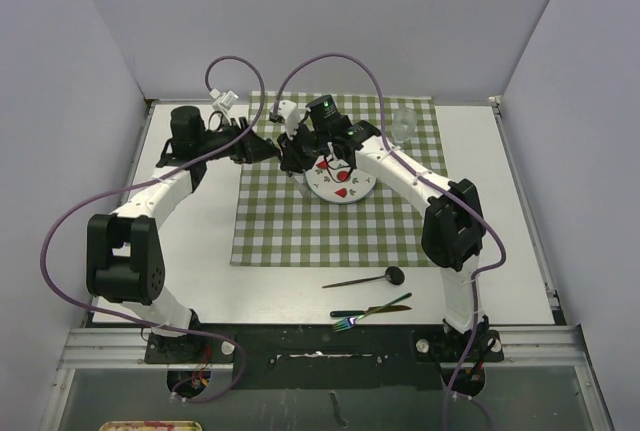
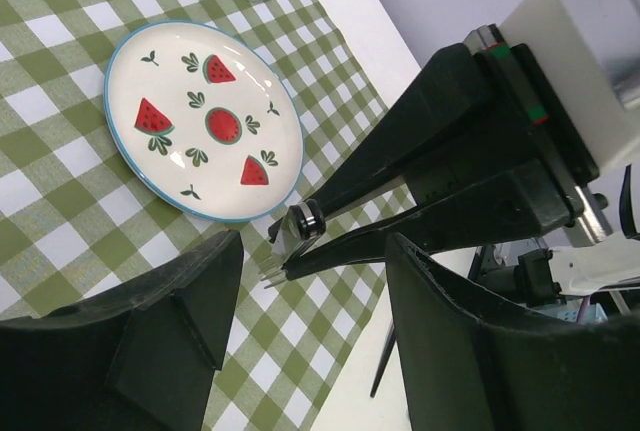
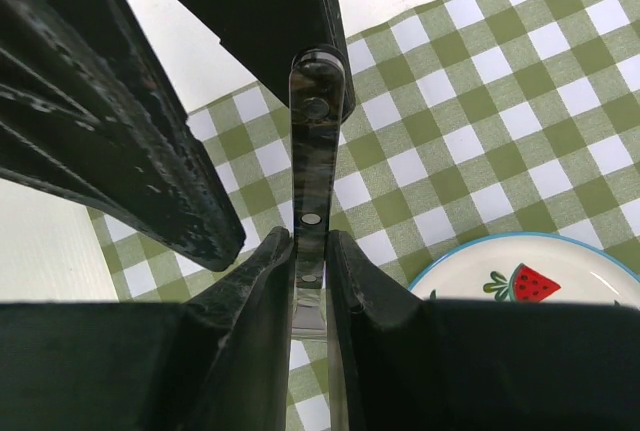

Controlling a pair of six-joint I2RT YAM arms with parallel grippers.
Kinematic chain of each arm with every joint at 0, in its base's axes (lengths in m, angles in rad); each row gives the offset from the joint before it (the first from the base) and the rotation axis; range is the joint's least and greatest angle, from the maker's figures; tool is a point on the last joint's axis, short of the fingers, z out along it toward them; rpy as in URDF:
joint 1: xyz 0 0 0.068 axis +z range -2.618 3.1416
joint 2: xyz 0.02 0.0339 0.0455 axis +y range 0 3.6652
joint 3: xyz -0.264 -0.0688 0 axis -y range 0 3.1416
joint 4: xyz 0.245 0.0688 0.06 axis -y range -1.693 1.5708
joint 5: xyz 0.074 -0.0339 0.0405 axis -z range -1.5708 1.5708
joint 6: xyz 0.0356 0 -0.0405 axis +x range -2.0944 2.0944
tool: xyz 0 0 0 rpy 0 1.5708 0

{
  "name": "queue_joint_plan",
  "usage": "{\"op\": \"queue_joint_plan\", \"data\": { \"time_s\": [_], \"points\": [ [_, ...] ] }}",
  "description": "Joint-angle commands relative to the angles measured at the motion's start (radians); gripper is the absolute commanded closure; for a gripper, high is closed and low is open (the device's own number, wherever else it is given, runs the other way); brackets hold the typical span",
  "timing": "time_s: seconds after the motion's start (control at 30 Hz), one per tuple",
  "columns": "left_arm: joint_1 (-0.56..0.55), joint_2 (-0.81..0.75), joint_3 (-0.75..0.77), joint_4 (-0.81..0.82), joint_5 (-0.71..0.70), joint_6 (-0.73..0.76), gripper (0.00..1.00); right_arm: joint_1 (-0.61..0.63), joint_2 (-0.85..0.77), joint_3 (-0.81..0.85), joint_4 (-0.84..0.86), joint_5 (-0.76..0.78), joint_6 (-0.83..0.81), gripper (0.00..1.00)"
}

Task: Set the dinner table for one person
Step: Place the fork on the napkin.

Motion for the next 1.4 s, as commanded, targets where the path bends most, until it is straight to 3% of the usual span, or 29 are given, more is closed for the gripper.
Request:
{"op": "queue_joint_plan", "data": {
  "time_s": [0.0, 0.2, 0.33, 0.4, 1.0, 1.37],
  "points": [
    [-0.01, 0.018, 0.052, 0.009, -0.015, 0.036, 0.43, -0.008, -0.079, 0.001, 0.063, -0.021, 0.003, 1.0],
    [-0.018, 0.026, 0.061, 0.002, -0.027, 0.045, 0.45, -0.008, -0.076, 0.002, 0.066, -0.037, 0.015, 1.0],
    [-0.022, 0.029, 0.067, -0.006, -0.04, 0.055, 0.62, -0.008, -0.071, 0.005, 0.064, -0.044, 0.019, 1.0],
    [-0.025, 0.029, 0.07, -0.01, -0.046, 0.063, 0.65, -0.007, -0.069, 0.009, 0.062, -0.045, 0.022, 1.0],
    [-0.058, 0.047, 0.104, -0.07, -0.101, 0.138, 0.68, -0.001, -0.067, 0.014, 0.053, -0.062, 0.026, 1.0],
    [-0.069, 0.057, 0.131, -0.104, -0.137, 0.161, 0.94, -0.001, -0.071, 0.012, 0.052, -0.066, 0.021, 1.0]
  ]
}}
